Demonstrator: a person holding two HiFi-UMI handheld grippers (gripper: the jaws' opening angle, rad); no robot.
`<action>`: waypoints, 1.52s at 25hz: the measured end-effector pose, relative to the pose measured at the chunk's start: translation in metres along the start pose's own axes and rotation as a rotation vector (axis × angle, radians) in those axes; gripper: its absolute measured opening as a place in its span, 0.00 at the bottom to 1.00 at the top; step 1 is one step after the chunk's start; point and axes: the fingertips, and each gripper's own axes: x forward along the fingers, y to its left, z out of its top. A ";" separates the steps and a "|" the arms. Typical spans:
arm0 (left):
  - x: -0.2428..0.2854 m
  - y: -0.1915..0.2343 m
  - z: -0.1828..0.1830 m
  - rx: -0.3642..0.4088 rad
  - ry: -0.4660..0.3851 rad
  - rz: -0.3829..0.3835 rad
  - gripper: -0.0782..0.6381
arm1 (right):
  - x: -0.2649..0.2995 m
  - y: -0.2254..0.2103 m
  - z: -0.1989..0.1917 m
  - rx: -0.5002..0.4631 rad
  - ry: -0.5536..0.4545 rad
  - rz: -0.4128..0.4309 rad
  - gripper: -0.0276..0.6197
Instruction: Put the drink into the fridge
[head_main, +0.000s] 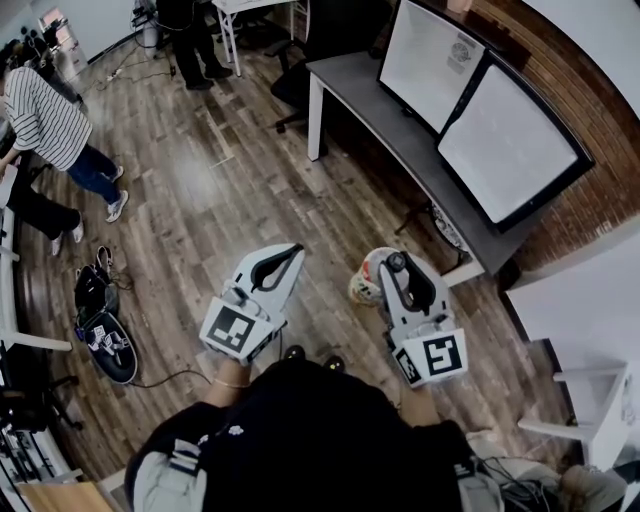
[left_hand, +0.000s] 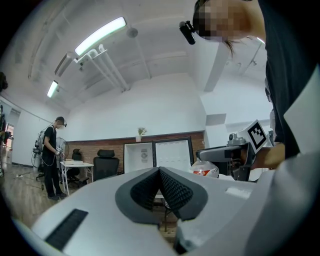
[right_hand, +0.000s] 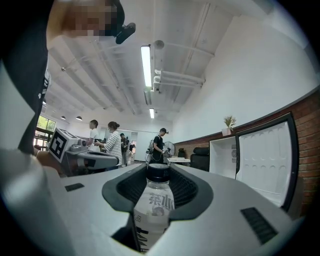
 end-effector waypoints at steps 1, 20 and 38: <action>-0.001 0.002 -0.001 -0.005 0.002 0.001 0.10 | 0.002 0.001 0.001 -0.001 -0.001 0.001 0.25; -0.037 0.066 -0.010 -0.016 0.004 0.023 0.10 | 0.055 0.040 0.001 -0.001 -0.002 0.006 0.25; -0.030 0.101 -0.028 -0.032 0.010 0.051 0.10 | 0.096 0.033 -0.012 0.015 -0.005 0.013 0.25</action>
